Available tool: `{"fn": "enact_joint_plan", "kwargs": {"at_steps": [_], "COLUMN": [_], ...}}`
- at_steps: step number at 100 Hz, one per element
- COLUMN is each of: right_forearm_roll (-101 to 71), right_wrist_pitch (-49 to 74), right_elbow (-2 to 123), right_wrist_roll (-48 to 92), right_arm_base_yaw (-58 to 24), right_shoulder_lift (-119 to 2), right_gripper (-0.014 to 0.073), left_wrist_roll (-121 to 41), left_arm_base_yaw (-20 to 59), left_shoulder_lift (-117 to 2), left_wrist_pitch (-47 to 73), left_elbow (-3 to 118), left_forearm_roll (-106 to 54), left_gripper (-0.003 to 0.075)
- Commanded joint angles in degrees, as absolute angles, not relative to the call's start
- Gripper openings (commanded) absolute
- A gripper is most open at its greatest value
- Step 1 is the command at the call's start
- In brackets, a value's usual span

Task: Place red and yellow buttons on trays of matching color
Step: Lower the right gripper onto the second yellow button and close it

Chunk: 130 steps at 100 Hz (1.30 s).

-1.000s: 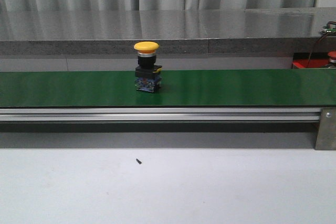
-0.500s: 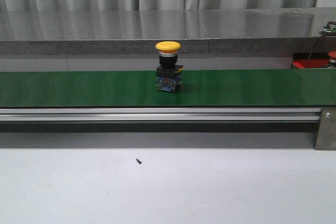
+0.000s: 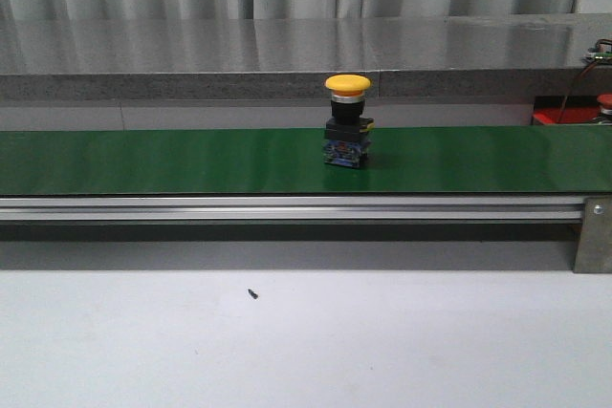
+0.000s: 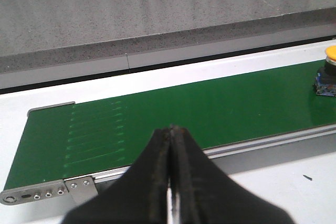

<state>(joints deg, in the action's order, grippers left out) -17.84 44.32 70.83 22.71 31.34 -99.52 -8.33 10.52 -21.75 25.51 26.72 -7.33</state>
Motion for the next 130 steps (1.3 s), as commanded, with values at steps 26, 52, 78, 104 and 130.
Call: {"fn": "enact_joint_plan", "kwargs": {"at_steps": [26,52,78,104,130], "right_forearm_roll": [-19.4,-19.4,-19.4,-19.4,-19.5], "right_wrist_pitch": [46.6,47.8,45.4,41.1,36.4], "right_elbow": [72.5,72.5,72.5,72.6,72.7], "right_wrist_roll": [27.6,30.4,30.7,31.5,31.5], "right_arm_base_yaw": [20.1,6.7,-4.7,-12.7,-14.0], "right_shoulder_lift": [-84.6,-82.3,-84.6,-89.0,-92.1], "right_gripper": [0.0449,0.0449,0.0479,0.0556,0.0556], "left_wrist_roll": [-8.4,-8.4,-8.4,-8.4,-8.4], "left_arm_base_yaw": [10.9,10.9,10.9,10.9,10.9], "left_shoulder_lift": [-22.1,-22.1,-22.1,-22.1,-22.1], "left_wrist_pitch": [21.4,21.4,21.4,21.4,21.4], "left_elbow": [28.3,28.3,28.3,28.3,28.3], "left_forearm_roll": [-7.7,-7.7,-7.7,-7.7,-7.7], "left_gripper": [-0.002,-0.002,-0.002,-0.002,-0.002]}}
